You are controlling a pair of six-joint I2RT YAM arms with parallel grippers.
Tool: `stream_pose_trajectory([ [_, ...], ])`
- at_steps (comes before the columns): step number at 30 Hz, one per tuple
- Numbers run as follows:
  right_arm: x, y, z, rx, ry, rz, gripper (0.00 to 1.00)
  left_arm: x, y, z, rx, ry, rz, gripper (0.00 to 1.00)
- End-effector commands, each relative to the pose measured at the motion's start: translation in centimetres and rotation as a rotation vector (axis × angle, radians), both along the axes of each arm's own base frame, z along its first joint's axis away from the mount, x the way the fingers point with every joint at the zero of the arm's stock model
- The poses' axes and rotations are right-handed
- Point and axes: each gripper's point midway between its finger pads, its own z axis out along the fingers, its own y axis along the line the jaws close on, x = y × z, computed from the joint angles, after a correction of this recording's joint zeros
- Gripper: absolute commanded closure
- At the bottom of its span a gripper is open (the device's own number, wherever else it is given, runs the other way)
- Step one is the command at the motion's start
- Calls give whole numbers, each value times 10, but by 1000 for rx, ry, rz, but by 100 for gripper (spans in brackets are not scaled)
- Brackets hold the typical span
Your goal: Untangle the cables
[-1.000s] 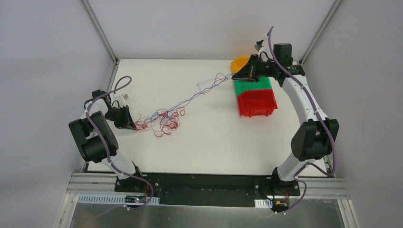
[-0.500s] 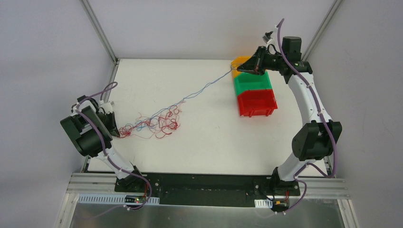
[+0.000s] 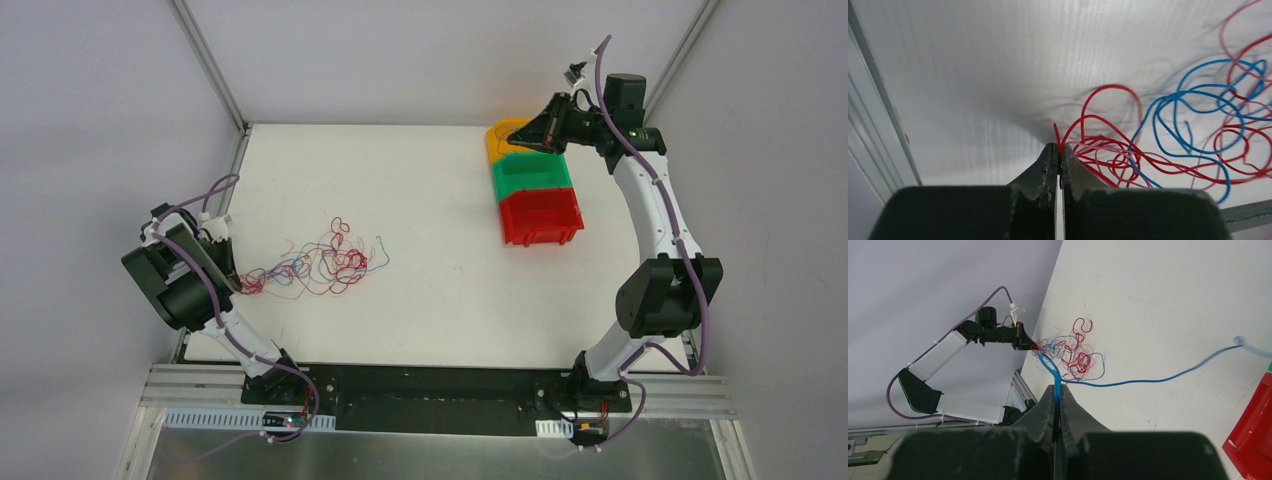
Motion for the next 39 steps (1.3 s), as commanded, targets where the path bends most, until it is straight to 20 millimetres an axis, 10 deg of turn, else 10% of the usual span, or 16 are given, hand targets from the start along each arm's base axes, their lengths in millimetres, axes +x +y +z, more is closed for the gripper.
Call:
stream_pose_trajectory([
  [1, -24, 31, 19, 26, -61, 112, 100, 24, -36, 48, -113, -220, -104, 97],
  [11, -76, 103, 14, 12, -77, 348, 100, 75, -170, 221, -312, -743, -429, 1],
  [16, -86, 127, 21, 65, -48, 410, 100, 71, -261, 255, -417, -870, -680, 1],
  [24, -106, 150, 27, 87, -46, 493, 100, 65, -377, 221, -507, -865, -938, 1],
  [35, -101, 152, 30, 95, -46, 488, 100, 114, -416, 172, -492, -854, -859, 4],
  [39, -97, 150, 31, 96, -42, 476, 100, 118, -420, 174, -519, -837, -846, 42],
])
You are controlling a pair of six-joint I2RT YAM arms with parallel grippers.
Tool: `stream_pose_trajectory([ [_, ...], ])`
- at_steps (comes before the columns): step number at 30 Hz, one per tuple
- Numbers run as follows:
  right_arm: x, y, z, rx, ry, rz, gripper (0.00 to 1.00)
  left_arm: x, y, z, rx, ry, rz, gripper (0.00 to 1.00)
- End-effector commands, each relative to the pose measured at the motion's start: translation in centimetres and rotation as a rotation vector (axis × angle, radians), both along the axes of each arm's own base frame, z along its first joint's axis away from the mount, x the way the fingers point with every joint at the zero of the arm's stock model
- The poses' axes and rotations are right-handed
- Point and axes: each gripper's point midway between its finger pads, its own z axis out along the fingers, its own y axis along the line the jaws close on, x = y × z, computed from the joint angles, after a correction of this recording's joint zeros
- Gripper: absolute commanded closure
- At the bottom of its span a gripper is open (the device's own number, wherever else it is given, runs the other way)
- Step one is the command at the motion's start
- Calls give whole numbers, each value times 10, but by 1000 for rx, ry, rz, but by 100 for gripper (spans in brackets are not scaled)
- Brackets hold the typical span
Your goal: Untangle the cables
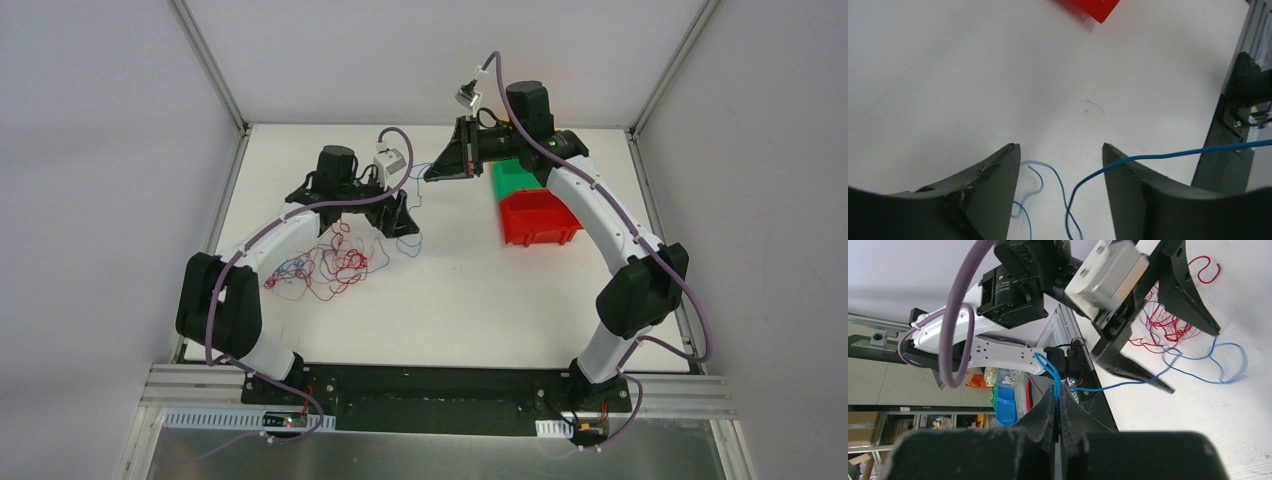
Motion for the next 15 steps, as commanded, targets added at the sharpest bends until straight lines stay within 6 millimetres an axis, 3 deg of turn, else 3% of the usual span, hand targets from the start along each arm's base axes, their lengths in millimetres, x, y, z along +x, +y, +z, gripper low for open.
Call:
stream_pose_trajectory([
  [1, 6, -5, 24, 49, -51, -2, 100, 12, -10, 25, -55, -63, 1, 57],
  [2, 11, -10, 23, 48, -49, -19, 100, 6, -9, 27, -53, -54, -14, 80],
  [3, 19, -18, 21, 44, -43, -48, 100, -2, -6, 28, -48, -35, -19, 96],
  [4, 28, -28, 18, 36, -39, -85, 100, -7, -2, 31, -50, -20, -12, 100],
  [6, 46, -53, -7, -29, -35, -173, 100, -14, 10, 46, -80, -2, 19, 100],
  [9, 63, -92, -69, -250, -112, -277, 99, -22, 31, 84, -162, 10, 81, 100],
  [11, 58, -105, -109, -370, -108, -277, 98, -26, 39, 109, -219, 17, 103, 100],
  [15, 27, -98, -156, -456, -35, -178, 92, -31, 37, 152, -297, 18, 93, 100],
])
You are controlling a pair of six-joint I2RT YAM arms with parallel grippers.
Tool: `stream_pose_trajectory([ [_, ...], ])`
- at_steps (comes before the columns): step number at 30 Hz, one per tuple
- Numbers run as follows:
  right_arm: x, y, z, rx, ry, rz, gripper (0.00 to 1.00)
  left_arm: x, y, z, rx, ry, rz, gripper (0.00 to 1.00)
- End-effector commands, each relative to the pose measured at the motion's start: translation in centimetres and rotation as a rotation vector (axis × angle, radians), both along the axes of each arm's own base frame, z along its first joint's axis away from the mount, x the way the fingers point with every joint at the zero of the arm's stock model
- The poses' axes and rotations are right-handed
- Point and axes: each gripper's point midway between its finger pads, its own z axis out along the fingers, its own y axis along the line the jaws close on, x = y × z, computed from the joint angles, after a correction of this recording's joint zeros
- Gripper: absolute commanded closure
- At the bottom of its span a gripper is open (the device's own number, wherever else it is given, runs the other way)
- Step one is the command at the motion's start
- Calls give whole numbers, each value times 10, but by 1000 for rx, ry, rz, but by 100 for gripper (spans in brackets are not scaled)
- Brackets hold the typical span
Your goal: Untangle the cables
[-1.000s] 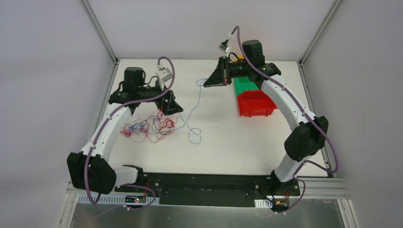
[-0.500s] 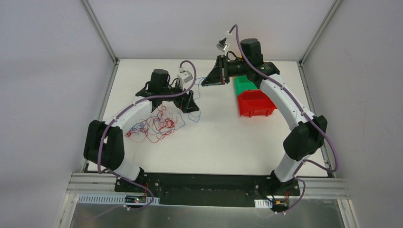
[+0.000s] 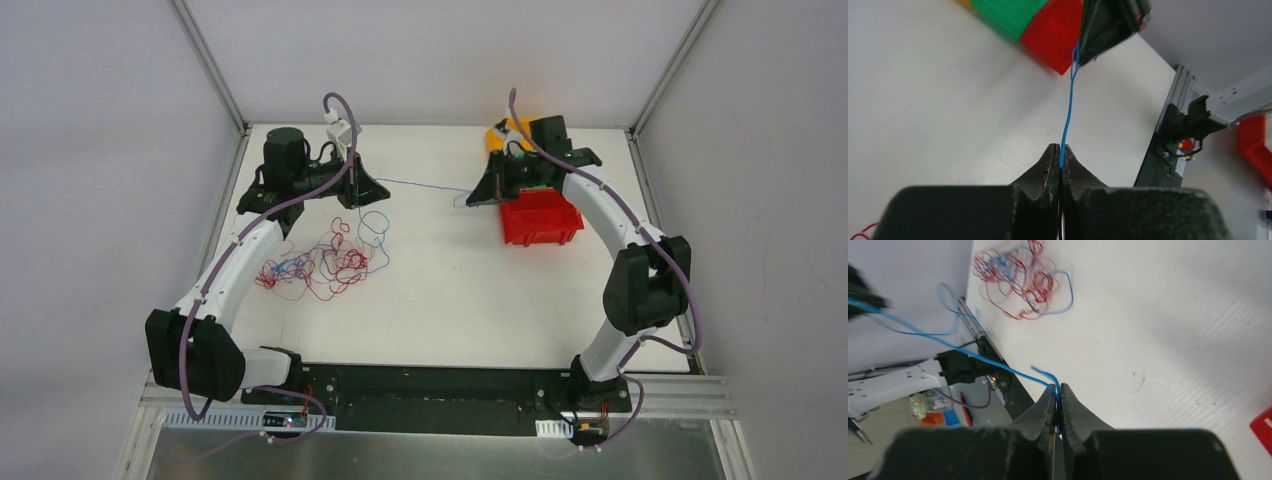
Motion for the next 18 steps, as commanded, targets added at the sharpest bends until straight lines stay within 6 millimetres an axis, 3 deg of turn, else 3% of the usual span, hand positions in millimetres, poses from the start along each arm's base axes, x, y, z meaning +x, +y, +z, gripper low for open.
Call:
stream_pose_trajectory([
  [1, -36, -1, -43, -183, -30, 124, 89, -15, -6, 63, -129, 10, -37, 100],
  [3, -52, 7, -41, -199, -57, 194, 81, -14, -11, 70, -150, 35, -38, 100],
  [4, -56, 8, -36, -190, -71, 211, 72, -12, -12, 71, -155, 45, -34, 100],
  [7, -53, 1, -11, -180, -149, 200, 32, -8, -13, 74, -166, 68, -12, 100],
  [10, -49, -14, 20, -173, -265, 173, 12, -7, -14, 74, -182, 108, 10, 100],
  [14, -46, -18, 70, -161, -495, 149, 4, -5, -17, 77, -191, 125, 72, 100],
  [18, -46, 1, 120, -97, -666, 126, 1, -8, -24, 77, -212, 177, 98, 100],
])
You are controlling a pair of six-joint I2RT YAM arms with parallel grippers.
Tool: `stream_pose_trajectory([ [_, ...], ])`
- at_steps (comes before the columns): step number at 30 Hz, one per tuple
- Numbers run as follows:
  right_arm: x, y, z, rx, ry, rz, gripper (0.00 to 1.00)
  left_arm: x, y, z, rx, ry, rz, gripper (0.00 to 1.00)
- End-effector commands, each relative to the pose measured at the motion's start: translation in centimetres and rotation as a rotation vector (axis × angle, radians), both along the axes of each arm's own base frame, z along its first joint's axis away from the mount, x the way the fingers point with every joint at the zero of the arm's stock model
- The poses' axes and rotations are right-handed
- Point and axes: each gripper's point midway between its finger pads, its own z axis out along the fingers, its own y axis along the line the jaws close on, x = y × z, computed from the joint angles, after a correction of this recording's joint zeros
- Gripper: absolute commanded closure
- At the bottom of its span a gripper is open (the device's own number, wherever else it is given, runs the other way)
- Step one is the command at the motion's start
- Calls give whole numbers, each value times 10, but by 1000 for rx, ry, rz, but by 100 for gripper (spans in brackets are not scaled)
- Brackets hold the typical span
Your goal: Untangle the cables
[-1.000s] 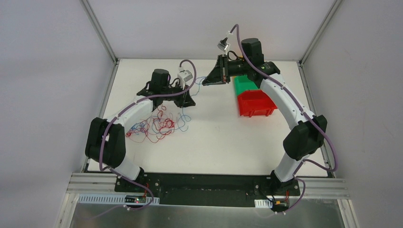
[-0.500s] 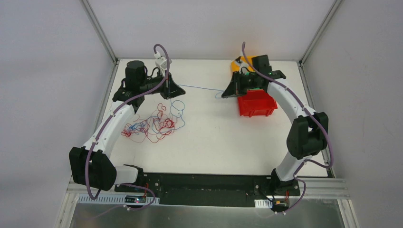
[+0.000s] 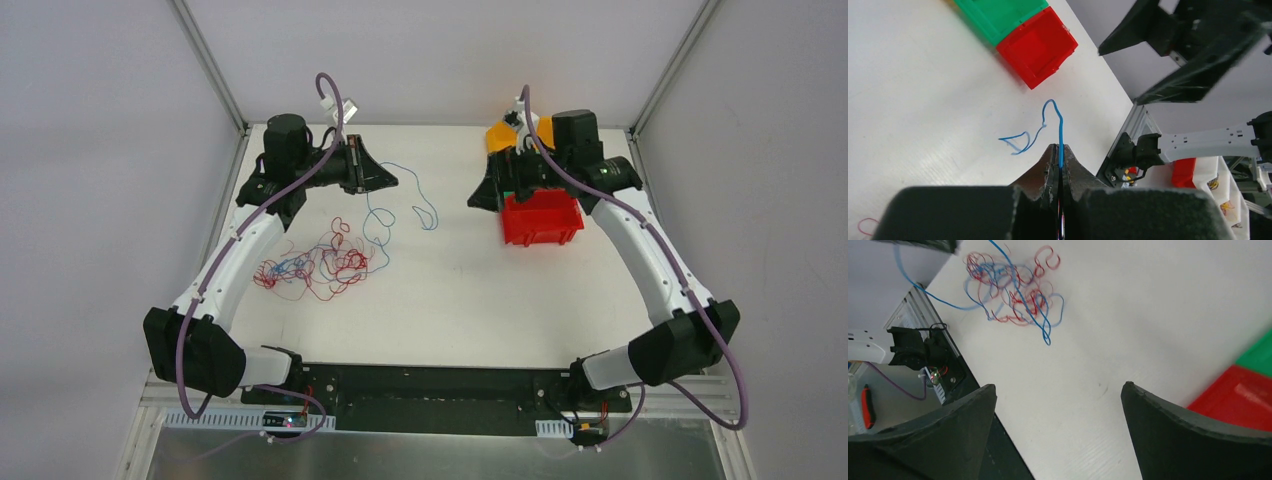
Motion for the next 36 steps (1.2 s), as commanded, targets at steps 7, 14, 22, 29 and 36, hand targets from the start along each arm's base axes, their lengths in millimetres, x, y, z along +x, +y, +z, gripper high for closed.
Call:
stream_pose_trajectory([
  [7, -4, 80, 110, 198, -349, 176, 2, -30, -32, 27, -62, 25, -107, 100],
  [14, -24, 105, 82, 167, -354, 320, 32, -48, -41, 43, -72, -41, -207, 100],
  [22, -47, 115, 58, 141, -354, 372, 100, -9, -28, 46, -86, 28, 73, 100],
  [29, -61, 150, 57, 177, -343, 376, 100, 15, -34, 54, -186, 172, 199, 100],
  [36, -52, 142, 46, 115, -359, 328, 80, 14, -36, 65, -211, 167, 188, 100],
])
